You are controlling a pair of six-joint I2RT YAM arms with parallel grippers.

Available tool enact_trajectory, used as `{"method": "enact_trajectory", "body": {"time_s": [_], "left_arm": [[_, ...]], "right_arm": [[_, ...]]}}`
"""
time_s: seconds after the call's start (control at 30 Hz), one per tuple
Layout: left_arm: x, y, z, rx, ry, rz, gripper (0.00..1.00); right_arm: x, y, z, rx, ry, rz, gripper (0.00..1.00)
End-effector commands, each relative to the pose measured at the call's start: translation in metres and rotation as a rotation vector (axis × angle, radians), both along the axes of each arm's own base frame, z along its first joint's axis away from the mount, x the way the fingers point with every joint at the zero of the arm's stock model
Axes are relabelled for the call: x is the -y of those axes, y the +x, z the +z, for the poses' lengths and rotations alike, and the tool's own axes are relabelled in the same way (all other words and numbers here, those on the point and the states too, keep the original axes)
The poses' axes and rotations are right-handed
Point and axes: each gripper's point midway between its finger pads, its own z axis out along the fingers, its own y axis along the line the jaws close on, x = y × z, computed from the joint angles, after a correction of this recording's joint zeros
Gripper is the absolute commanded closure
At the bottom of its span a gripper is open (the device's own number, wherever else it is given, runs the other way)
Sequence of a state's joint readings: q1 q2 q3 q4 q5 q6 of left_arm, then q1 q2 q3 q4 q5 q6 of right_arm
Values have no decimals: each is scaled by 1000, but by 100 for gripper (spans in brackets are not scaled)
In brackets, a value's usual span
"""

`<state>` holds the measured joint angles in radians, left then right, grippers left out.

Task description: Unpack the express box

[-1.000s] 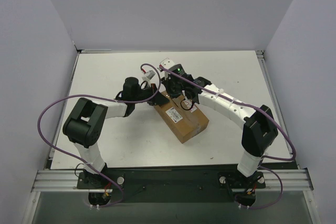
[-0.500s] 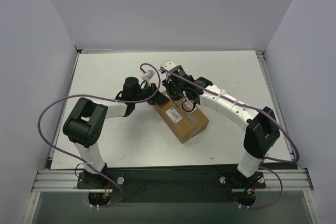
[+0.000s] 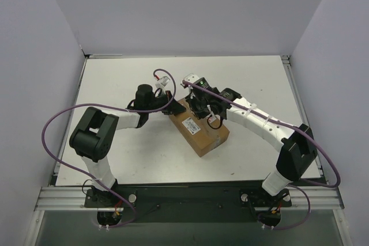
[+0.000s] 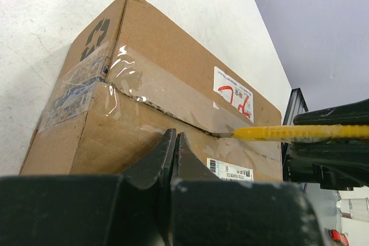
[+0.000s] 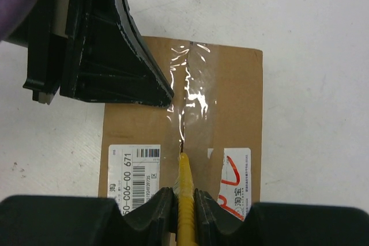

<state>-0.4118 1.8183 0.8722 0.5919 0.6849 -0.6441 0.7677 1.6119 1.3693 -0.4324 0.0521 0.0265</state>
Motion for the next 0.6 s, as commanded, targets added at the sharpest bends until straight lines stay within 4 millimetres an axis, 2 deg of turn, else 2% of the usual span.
{"method": "enact_trajectory", "body": {"time_s": [0.0,0.27,0.57], "left_arm": [[-23,10,-58,-101,152,126,100],[-24,10,-61,-105,162,131,100],[-24,13,-63,-106,172,135,100]], "right_arm": [[18,-20,4,-24,-30,-7,100],[34,-36,4,-41,-44,-11,100],[35,-50,-1,-88,-30,18,100]]}}
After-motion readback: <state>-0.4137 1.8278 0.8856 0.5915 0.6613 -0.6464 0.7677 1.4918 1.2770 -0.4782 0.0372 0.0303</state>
